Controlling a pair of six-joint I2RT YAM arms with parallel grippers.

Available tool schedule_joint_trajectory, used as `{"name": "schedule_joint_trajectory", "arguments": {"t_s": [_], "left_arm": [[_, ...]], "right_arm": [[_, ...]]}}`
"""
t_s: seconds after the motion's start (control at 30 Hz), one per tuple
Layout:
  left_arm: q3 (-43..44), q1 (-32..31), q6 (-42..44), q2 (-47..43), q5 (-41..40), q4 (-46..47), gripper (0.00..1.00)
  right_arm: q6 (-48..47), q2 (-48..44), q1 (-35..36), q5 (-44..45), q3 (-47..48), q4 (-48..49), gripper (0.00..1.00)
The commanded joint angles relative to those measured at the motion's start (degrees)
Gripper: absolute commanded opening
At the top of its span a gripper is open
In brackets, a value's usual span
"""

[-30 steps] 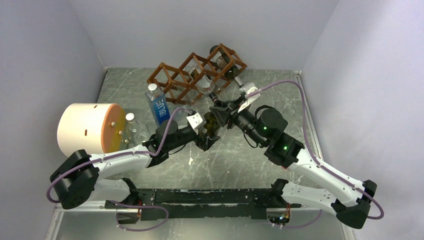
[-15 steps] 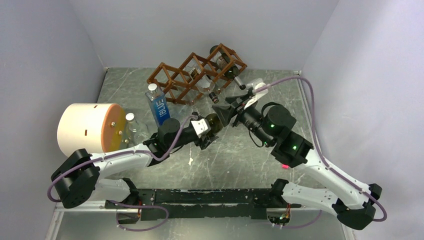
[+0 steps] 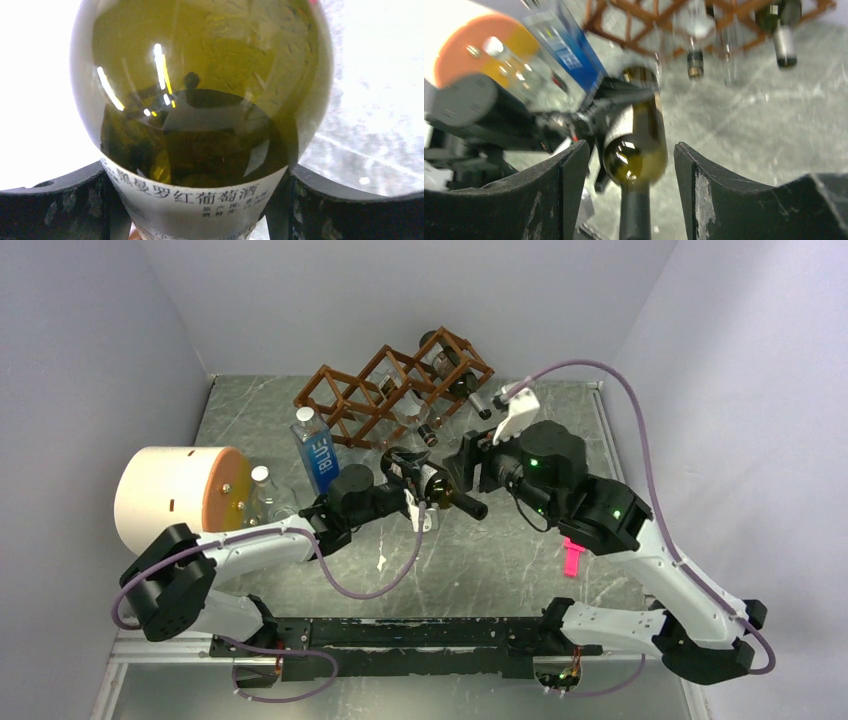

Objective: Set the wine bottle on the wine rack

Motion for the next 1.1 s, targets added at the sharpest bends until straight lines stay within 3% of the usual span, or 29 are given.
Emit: {"name": "schedule_joint_trajectory", "arguments": {"t_s": [0.0,0.37,0.6,1.07], "left_arm": [[5.20,0.00,17.27,0.49,-1.13,8.60,0.07],[9.53,0.09,33.87,1.96,-2.49,5.69,0.07],[11.45,0.27,36.04,-0.13,-0.63,0.65,0.07],[12.03,0.26,35.34,-1.27,1.74,-0.79,0.07]], "right_arm": [[6.22,0.68,0.02,2.14,1.25,-17.05,0.67],[9.80,-1.50,0.06,0.04,-2.61,-21.59,0.67],[7.04,-1.11,0.03,-3.15,-6.78,-17.38,0.62],[4.69,2.07,0.05,-5.52,-11.04,-9.94,0.58]]}}
